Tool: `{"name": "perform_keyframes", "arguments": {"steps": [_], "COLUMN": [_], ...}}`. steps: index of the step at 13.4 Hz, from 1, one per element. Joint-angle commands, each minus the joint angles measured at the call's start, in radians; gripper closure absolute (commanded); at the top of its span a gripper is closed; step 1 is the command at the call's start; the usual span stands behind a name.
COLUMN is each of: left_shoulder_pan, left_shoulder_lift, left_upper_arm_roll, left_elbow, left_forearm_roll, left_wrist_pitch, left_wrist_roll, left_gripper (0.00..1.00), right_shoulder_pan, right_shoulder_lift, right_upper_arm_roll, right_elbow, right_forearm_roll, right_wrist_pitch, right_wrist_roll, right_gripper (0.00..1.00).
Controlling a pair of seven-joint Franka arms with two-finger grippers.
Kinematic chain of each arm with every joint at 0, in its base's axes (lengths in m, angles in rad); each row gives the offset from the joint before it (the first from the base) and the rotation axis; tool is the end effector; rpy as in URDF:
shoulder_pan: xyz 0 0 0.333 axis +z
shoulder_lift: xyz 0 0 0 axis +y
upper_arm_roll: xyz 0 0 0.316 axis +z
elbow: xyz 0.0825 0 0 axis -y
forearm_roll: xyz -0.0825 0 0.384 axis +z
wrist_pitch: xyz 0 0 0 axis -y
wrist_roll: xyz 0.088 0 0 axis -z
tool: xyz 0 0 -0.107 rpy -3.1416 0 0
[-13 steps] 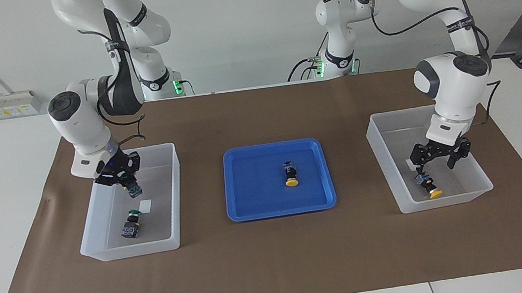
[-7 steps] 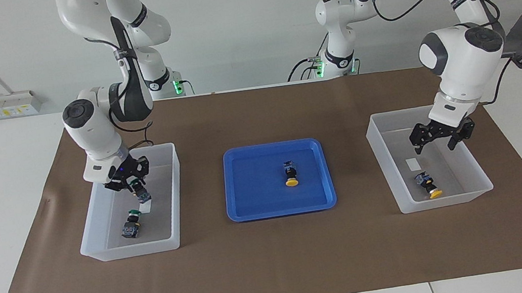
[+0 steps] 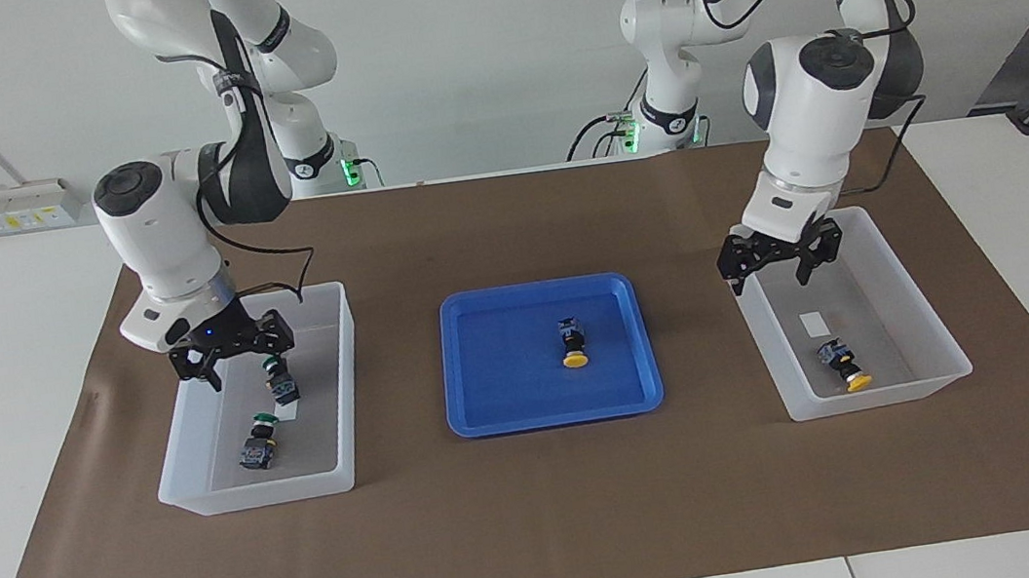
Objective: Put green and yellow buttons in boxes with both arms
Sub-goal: 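Reach the left gripper to the tray and grasp the last yellow button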
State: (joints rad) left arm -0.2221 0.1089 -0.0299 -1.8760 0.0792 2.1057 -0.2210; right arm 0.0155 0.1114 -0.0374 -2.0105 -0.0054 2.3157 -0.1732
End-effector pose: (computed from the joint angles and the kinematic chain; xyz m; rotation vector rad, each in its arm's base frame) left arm 0.5835 -0.1458 0.4637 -3.0959 0.1036 -0.2067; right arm 0.5943 -0.0126 0.4191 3.0907 0.2403 0.2987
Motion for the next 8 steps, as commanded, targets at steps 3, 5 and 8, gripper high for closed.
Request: {"name": "perform_keyframes", "arguments": {"steps": [3,5,8], "left_shoulder_pan": [-0.138,-0.187,-0.275], "left_shoulder_lift": [-0.023,0.009,0.107], "left_upper_arm_roll": [0.012,0.012,0.012], "left_elbow": [-0.092,-0.107,-0.107], "left_forearm_roll": [0.025,0.025,0.025], "left_wrist_pitch": [0.103,0.169,0.299], "left_wrist_roll": [-0.187,-0.272,-0.408], "left_gripper": [0.0,0.0,0.0], "right_shoulder_pan": [-0.057,-0.057,-0.08], "right_shoulder_lift": [-0.062,-0.064,-0.108], "right_upper_arm_roll": [-0.001,-0.001,0.001], "right_elbow": [0.106,0.22,0.338], "right_forearm_roll": [-0.014,-0.022,-0.025], "right_wrist_pitch": [-0.152,-0.336,-0.546], "right_wrist_roll": [0.171,0.233,0.233], "right_gripper": [0.0,0.0,0.0]}}
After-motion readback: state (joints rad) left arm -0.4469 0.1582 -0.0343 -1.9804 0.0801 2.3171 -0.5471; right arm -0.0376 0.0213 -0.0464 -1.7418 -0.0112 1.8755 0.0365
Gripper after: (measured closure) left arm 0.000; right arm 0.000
